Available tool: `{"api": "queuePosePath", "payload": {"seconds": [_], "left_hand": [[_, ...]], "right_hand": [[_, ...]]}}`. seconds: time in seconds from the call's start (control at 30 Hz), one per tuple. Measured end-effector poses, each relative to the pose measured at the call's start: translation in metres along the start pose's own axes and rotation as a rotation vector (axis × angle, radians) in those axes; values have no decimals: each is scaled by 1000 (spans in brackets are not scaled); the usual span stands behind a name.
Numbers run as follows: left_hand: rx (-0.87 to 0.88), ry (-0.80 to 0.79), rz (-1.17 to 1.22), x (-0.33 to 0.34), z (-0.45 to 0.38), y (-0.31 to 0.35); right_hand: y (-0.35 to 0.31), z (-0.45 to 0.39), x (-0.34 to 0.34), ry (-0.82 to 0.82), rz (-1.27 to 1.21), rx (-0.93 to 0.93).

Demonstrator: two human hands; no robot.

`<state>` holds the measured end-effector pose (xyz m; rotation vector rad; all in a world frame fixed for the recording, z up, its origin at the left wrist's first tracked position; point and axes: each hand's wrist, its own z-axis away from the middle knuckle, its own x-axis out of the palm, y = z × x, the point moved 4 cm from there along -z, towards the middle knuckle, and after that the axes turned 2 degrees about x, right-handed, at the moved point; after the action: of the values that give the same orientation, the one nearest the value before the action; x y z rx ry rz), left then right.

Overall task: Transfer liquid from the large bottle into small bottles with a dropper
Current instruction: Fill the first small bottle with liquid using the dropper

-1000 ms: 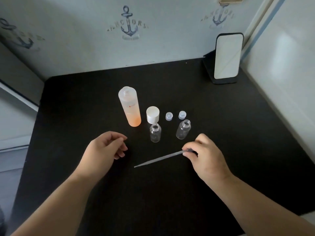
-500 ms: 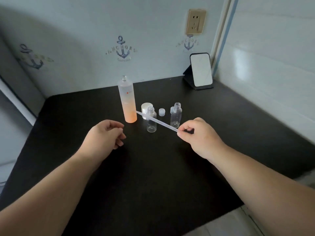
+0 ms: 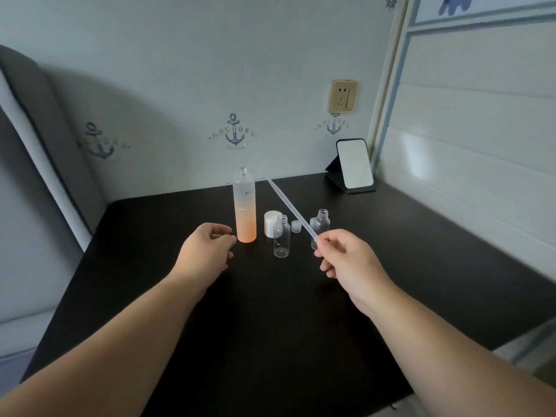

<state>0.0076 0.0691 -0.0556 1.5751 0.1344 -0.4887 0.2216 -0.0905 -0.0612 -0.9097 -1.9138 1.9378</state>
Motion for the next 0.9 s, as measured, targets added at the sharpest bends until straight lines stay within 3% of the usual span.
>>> {"api": "queuePosePath", "payload": {"seconds": [0.2, 0.37, 0.47, 0.7, 0.9], "left_hand": [[60, 57, 17, 6, -27, 6], [152, -15, -14, 27, -43, 14], [174, -18, -5, 39, -50, 17], [171, 68, -41, 45, -59, 18], [235, 62, -23, 33, -48, 12]], "right_hand": [[-23, -20, -4, 41, -200, -115], [-52, -37, -15, -49, -293, -195], [-60, -48, -16, -66, -401, -182], [-52, -61, -22, 89, -750, -63], [-72, -83, -28, 79, -1070, -134]]}}
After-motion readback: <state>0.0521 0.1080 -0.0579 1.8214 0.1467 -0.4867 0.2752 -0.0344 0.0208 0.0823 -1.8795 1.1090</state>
